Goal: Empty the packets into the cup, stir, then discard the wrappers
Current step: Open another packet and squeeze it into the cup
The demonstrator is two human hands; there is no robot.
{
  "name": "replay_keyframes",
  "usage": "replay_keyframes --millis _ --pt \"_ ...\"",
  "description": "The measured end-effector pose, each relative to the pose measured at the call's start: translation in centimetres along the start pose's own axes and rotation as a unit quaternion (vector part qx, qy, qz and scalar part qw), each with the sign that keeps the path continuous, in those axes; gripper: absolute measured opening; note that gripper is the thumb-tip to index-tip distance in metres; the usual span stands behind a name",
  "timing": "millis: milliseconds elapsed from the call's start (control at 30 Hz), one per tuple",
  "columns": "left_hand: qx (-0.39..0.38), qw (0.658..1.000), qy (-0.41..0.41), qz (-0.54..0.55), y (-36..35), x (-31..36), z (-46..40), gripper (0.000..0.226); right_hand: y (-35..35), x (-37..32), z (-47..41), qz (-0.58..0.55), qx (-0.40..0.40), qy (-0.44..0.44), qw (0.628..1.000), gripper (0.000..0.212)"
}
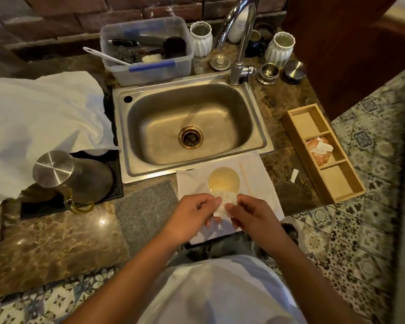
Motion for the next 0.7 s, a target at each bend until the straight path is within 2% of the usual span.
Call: replay_keyframes --millis 133,300,700 --pt "-0.013 1.0 0.014 -0.008 -0.2 -0.1 -0.5 0.043 0.4 0.1 -0.7 0.006 -0.011 -0.017 1.0 0.026" --pt "0.007 0.999 0.036 0.006 -0.6 -0.2 -0.4 0.037 0.2 0.9 -1.5 -0.038 -0.018 -0.06 0.997 0.024" --pt "0.04 0.992 0.109 0.053 -1.6 -1.0 -0.8 0.038 0.5 1.8 -2.7 -0.081 0.015 -0.107 0.991 0.034"
Point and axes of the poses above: each hand's wrist, its own z-axis away from the middle knuckle, its own y-axis out of the back of the hand, x = y × z, the point moved 5 cm from there along -z, towards the middle knuckle, and after that the axes turned 13 degrees about -z, right-handed, at the moved point
